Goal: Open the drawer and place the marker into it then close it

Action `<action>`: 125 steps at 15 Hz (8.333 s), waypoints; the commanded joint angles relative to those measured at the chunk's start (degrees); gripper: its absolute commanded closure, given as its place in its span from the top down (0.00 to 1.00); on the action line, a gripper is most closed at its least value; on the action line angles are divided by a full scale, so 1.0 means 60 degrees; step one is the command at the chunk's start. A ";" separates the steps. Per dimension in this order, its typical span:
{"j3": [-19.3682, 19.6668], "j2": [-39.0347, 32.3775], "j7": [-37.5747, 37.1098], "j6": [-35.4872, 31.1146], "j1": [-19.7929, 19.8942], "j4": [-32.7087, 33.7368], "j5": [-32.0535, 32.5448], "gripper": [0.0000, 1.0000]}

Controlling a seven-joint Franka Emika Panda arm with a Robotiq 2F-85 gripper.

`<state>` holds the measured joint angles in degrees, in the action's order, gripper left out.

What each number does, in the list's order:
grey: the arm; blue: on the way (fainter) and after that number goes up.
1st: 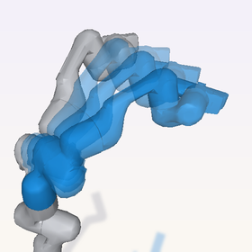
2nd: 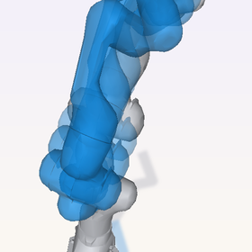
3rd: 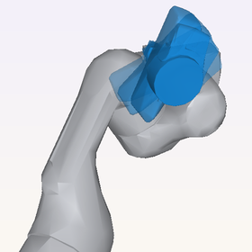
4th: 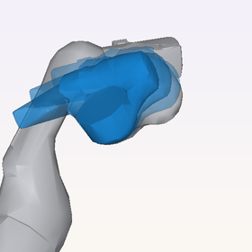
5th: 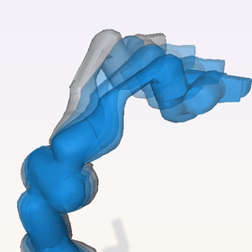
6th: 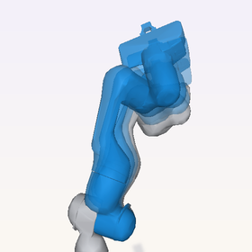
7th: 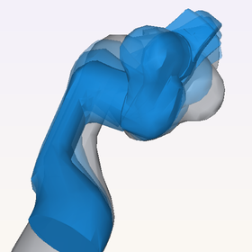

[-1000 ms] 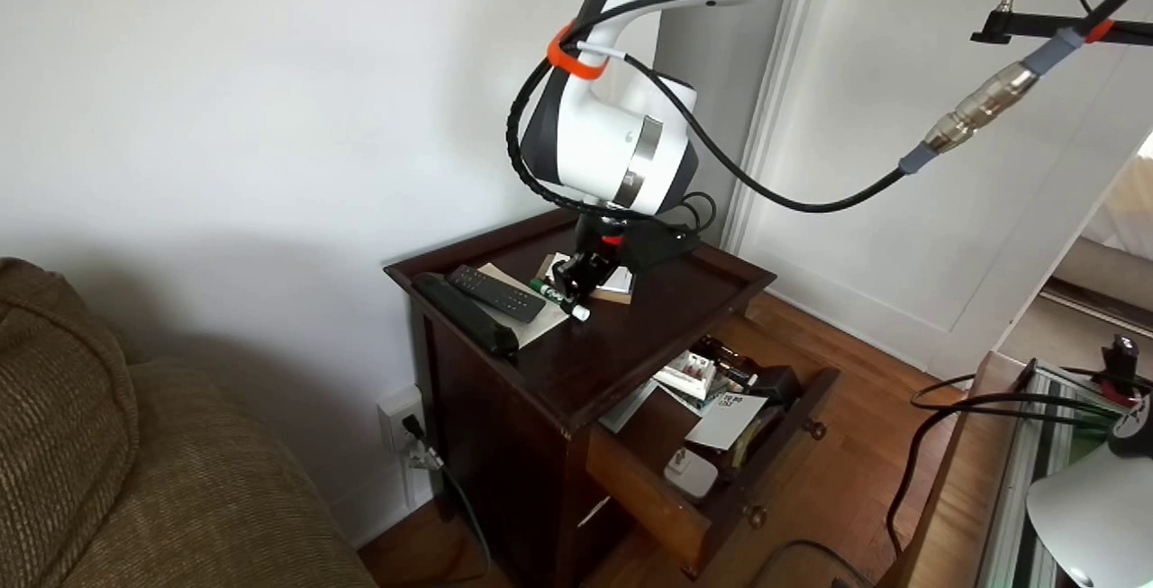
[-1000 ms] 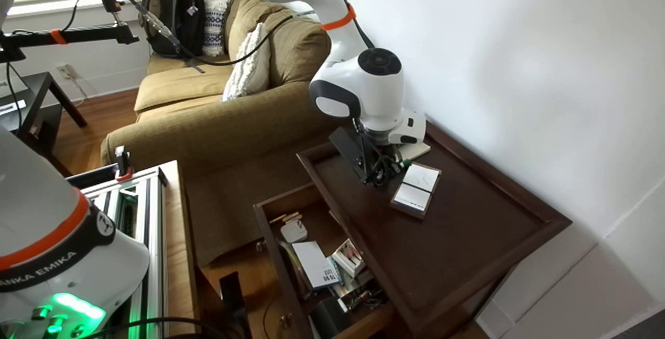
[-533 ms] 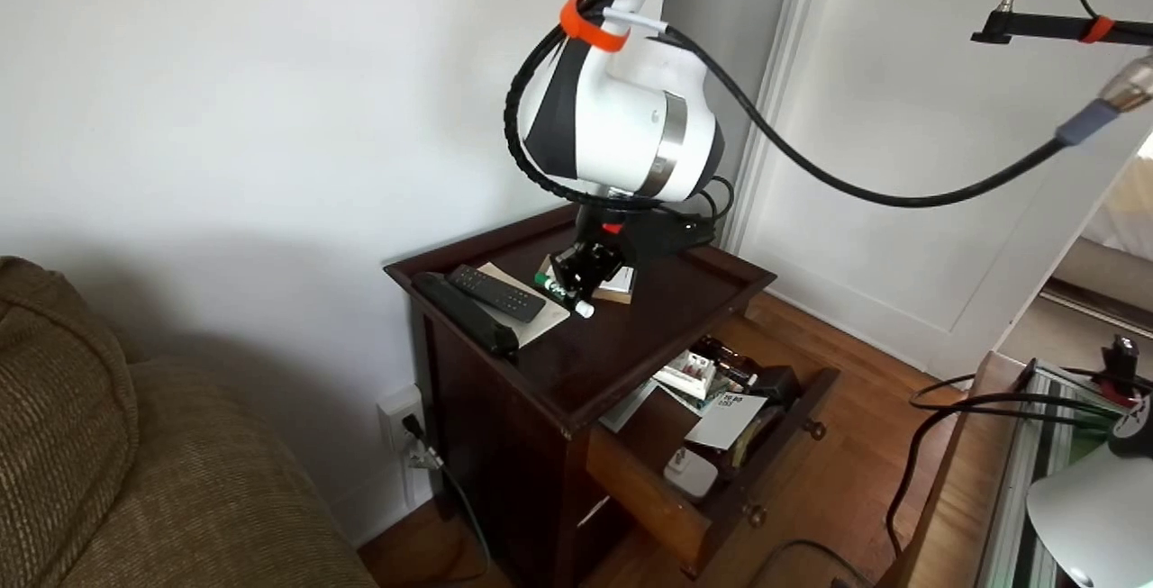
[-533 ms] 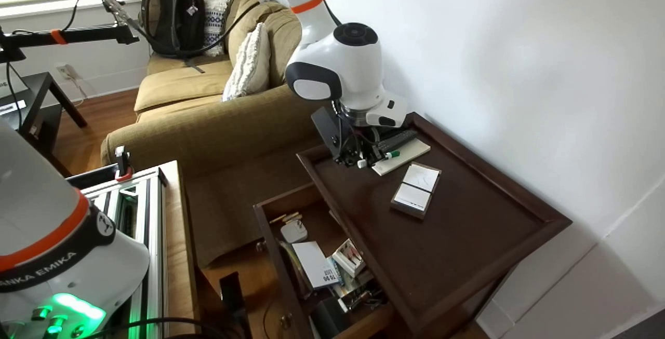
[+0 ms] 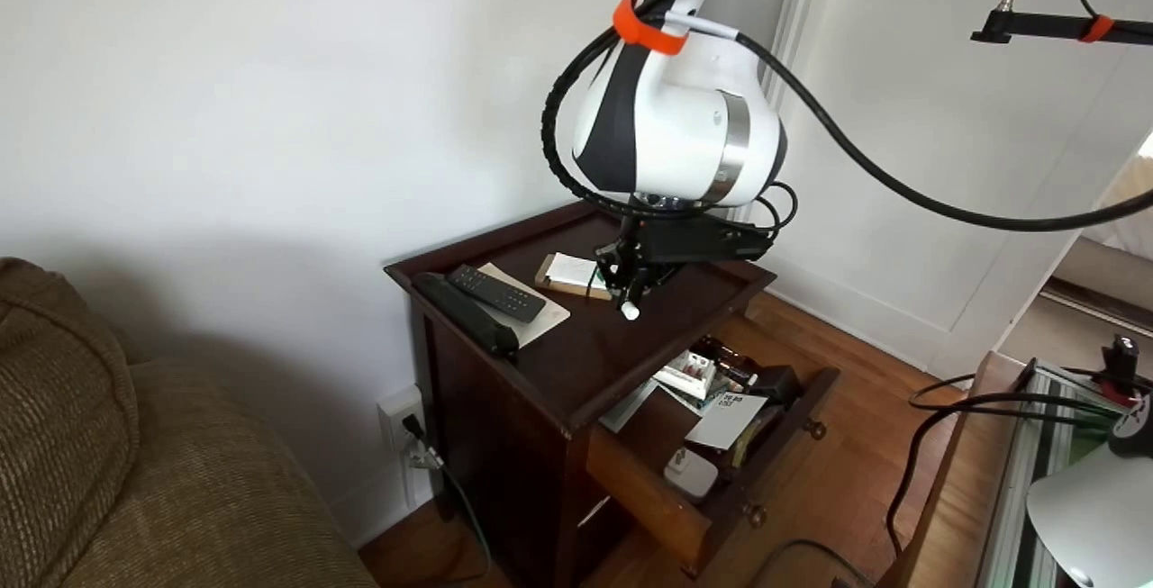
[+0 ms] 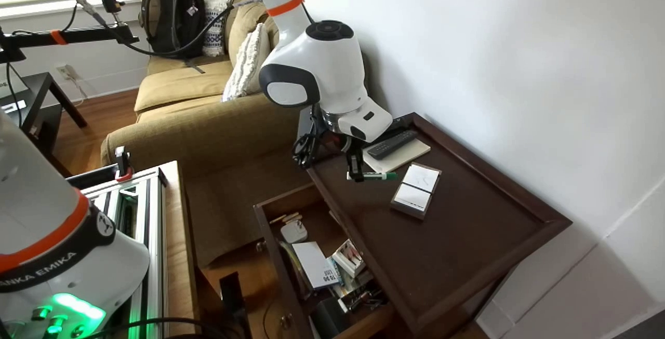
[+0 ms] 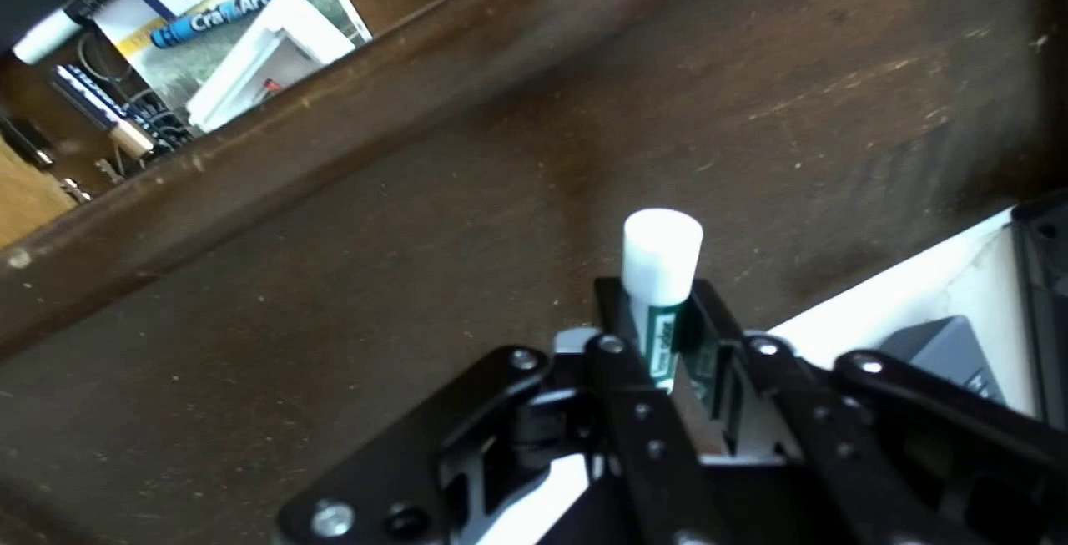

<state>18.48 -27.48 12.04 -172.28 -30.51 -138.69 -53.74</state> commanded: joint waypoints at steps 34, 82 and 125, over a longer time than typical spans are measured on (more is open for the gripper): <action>-0.0931 0.1419 -0.3478 -0.0829 0.1802 -0.2821 -0.4704 0.46; -0.1056 -0.1369 0.4246 0.1294 0.1413 -0.2865 -0.0739 1.00; -0.8384 -0.3810 0.6241 -0.5247 1.0572 -0.0698 -0.0089 1.00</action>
<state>-28.73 -46.61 51.88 -202.51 27.98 -143.14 -57.98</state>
